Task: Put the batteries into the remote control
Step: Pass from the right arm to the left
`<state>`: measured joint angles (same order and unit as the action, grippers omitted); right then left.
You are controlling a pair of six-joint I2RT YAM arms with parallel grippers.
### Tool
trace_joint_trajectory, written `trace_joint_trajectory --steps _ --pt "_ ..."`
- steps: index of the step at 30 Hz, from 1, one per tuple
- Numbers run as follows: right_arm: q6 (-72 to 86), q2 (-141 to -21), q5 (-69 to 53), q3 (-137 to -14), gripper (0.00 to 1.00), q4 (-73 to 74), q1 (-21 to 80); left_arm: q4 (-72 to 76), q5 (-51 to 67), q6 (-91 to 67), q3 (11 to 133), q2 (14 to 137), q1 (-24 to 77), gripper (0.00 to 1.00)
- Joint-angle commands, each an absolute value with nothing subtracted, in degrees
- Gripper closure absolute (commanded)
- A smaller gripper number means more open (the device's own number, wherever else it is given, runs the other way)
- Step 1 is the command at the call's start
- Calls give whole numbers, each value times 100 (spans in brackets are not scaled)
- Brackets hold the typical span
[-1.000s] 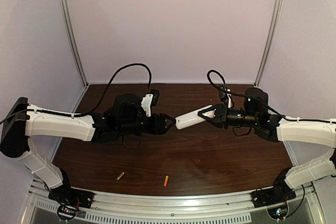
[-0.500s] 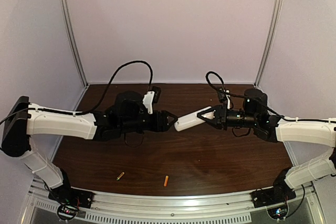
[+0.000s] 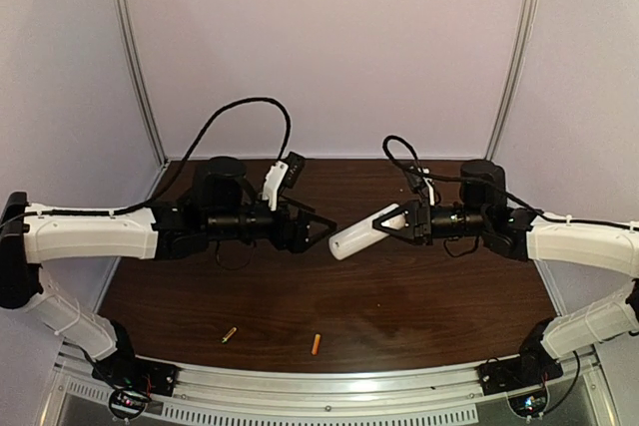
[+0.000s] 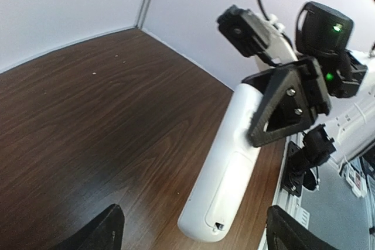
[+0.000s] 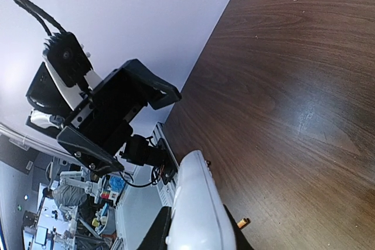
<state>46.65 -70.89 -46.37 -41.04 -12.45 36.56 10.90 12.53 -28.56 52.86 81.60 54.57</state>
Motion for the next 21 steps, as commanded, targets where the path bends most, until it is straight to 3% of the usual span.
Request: trace_joint_trajectory --steps 1,12,21 --pt "4149 -7124 -5353 -4350 100 -911 3667 609 2640 -1988 5453 8090 5404 14" --pt "3630 -7286 -5880 -4886 100 -484 3990 872 3579 -2285 5572 8580 5414 22" --pt "3421 -7455 -6059 -5092 100 -299 4083 1463 4387 -2587 5453 8692 5423 51"
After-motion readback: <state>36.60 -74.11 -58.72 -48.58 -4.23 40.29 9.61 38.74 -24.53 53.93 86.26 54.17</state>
